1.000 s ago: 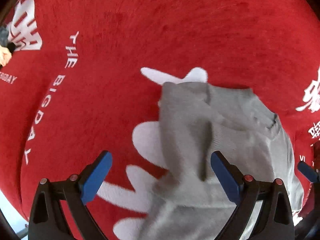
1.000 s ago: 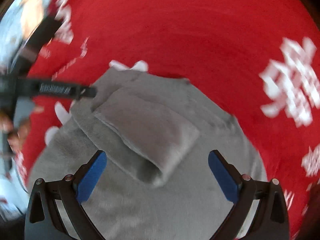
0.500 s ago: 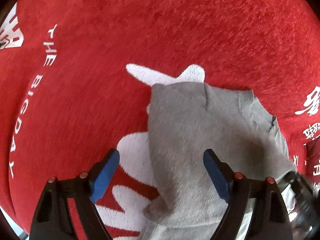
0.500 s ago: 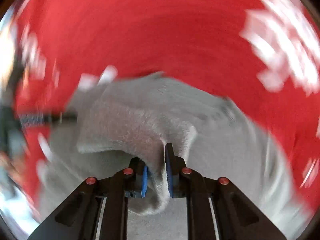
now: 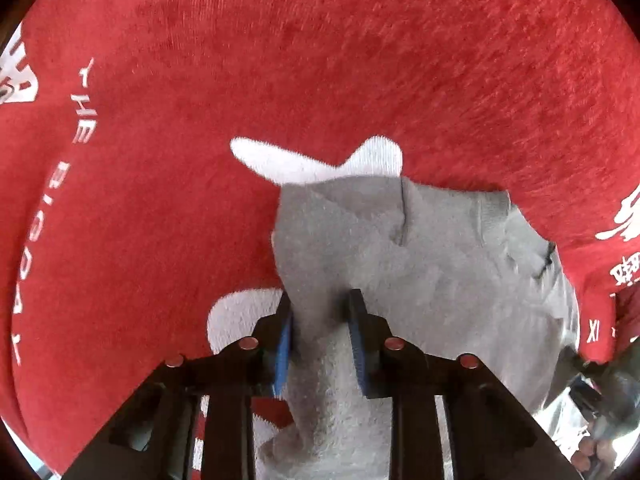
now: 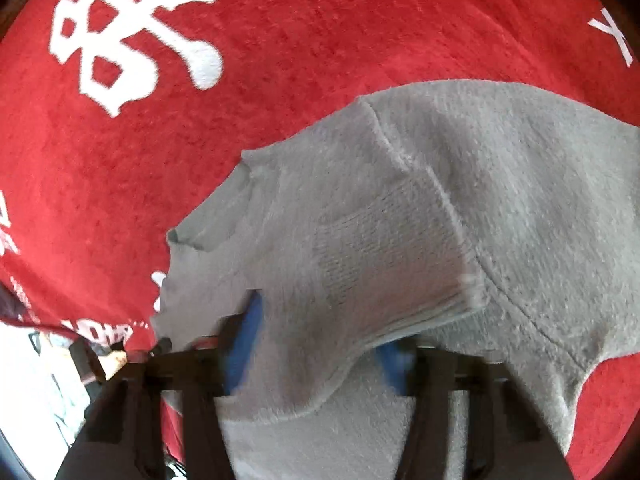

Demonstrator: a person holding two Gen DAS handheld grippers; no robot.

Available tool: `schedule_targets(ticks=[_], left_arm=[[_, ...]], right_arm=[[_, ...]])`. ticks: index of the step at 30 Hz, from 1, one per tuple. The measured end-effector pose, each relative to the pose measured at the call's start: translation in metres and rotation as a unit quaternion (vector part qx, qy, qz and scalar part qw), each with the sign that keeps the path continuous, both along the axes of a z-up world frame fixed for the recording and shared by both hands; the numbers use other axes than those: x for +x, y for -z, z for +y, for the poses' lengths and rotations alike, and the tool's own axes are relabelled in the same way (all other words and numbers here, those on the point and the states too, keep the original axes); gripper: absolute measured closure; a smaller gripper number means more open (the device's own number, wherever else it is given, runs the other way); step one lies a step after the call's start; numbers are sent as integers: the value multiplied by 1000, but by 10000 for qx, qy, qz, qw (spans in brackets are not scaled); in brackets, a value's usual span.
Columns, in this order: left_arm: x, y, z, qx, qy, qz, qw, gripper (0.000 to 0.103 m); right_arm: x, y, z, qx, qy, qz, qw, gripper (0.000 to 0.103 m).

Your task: Fold small clothes

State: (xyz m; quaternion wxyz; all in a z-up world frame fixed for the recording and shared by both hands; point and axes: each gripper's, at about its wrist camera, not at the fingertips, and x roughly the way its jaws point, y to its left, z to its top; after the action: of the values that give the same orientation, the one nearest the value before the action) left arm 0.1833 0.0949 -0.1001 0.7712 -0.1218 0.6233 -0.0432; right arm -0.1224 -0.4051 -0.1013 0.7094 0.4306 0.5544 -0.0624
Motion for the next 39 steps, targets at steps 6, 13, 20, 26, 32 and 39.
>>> schedule_targets(ticks=[6, 13, 20, 26, 32, 39], left_arm=[[12, -11, 15, 192, -225, -383, 9988, 93], [17, 2, 42, 349, -447, -71, 9984, 92], [28, -1, 38, -356, -123, -63, 9993, 29], [42, 0, 34, -599, -3, 102, 9982, 29], [43, -18, 32, -1018, 203, 43, 9946, 29], [44, 16, 2, -833, 469, 418, 9945, 30]], right_arm=[[26, -40, 16, -115, -640, -975, 9931, 95], [25, -1, 2, -429, -843, -237, 9952, 91], [-15, -10, -3, -193, -813, -264, 9962, 64], [-37, -19, 20, -100, -997, -264, 9946, 64], [-50, -19, 43, -68, -1286, -205, 9915, 64], [-49, -16, 68, 0, -1524, -159, 9882, 64]])
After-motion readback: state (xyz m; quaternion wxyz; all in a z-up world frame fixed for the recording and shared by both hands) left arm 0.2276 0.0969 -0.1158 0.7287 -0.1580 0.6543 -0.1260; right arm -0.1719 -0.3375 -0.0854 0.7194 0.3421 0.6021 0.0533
